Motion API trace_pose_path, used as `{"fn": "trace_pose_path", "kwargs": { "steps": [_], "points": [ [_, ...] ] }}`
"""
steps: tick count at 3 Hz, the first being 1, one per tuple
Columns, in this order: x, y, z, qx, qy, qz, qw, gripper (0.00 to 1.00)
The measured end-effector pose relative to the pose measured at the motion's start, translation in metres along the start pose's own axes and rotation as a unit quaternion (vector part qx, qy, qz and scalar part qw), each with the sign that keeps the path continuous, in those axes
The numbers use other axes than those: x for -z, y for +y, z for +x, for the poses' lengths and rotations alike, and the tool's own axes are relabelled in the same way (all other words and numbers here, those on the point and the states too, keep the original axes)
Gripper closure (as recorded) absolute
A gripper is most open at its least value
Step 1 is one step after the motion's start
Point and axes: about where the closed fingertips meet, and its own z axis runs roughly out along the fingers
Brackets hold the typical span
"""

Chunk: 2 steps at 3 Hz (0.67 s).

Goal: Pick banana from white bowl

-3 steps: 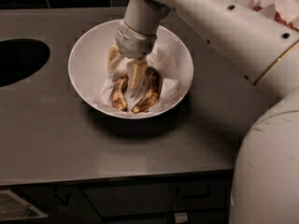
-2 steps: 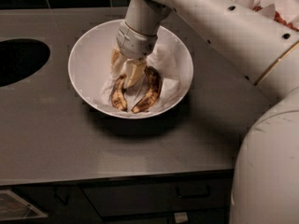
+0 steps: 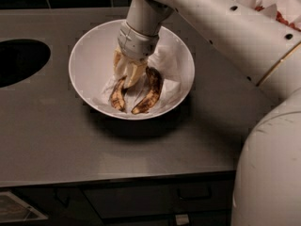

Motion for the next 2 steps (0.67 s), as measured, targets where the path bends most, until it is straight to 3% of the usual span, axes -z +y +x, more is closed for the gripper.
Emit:
{"fn": "trace_pose_path", "kwargs": {
  "steps": [1, 2],
  "points": [
    [0.000, 0.000, 0.000, 0.000, 0.000, 0.000, 1.0000, 1.00],
    [0.012, -0.003, -0.008, -0.004, 0.021, 0.005, 0.9998, 1.00]
  ]
}}
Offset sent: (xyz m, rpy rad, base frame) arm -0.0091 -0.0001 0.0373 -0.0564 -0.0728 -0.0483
